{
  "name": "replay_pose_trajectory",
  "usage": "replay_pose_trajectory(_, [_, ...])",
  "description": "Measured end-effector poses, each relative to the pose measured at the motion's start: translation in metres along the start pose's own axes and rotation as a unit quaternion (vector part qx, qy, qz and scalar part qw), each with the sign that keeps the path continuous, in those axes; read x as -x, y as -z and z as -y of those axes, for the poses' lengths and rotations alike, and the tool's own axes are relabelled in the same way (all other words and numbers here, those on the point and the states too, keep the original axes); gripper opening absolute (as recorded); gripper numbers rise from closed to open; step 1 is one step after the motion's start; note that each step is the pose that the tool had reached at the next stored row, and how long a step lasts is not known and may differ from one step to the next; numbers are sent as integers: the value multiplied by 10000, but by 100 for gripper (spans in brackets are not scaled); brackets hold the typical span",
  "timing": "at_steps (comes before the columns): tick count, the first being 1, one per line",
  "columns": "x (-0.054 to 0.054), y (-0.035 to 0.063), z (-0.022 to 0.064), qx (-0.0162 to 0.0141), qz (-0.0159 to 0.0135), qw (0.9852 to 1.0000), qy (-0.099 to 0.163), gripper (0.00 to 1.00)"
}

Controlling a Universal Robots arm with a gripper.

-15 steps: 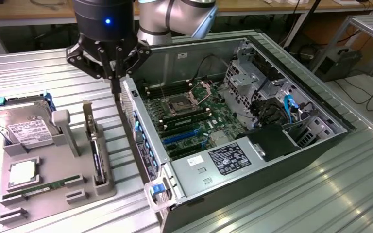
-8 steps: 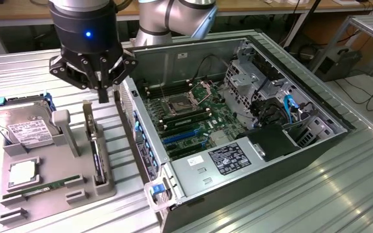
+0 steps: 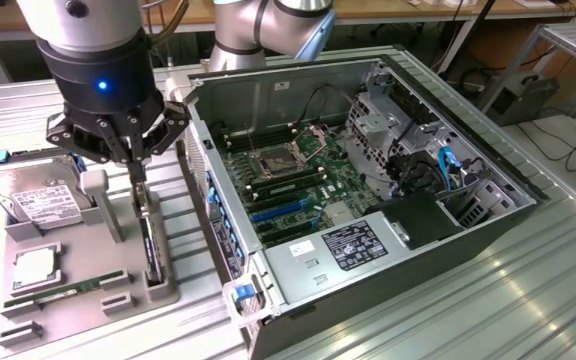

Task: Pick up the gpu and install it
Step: 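Reach for the gpu, then pick up the gpu and move the gpu toward the slot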

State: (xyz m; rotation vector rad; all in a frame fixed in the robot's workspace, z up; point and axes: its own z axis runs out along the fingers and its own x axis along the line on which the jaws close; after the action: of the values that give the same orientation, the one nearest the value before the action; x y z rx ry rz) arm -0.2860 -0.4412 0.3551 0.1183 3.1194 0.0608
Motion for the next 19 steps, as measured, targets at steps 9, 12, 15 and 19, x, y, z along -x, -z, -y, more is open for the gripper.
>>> replay_pose_trajectory(9, [-51, -31, 44, -11, -25, 10000, -1, 11])
replay_pose_trajectory(12, [-51, -31, 44, -11, -25, 10000, -1, 11])
replay_pose_trajectory(15, [-51, -31, 44, -11, -26, 10000, -1, 11])
replay_pose_trajectory(19, [-51, -31, 44, -11, -25, 10000, -1, 17])
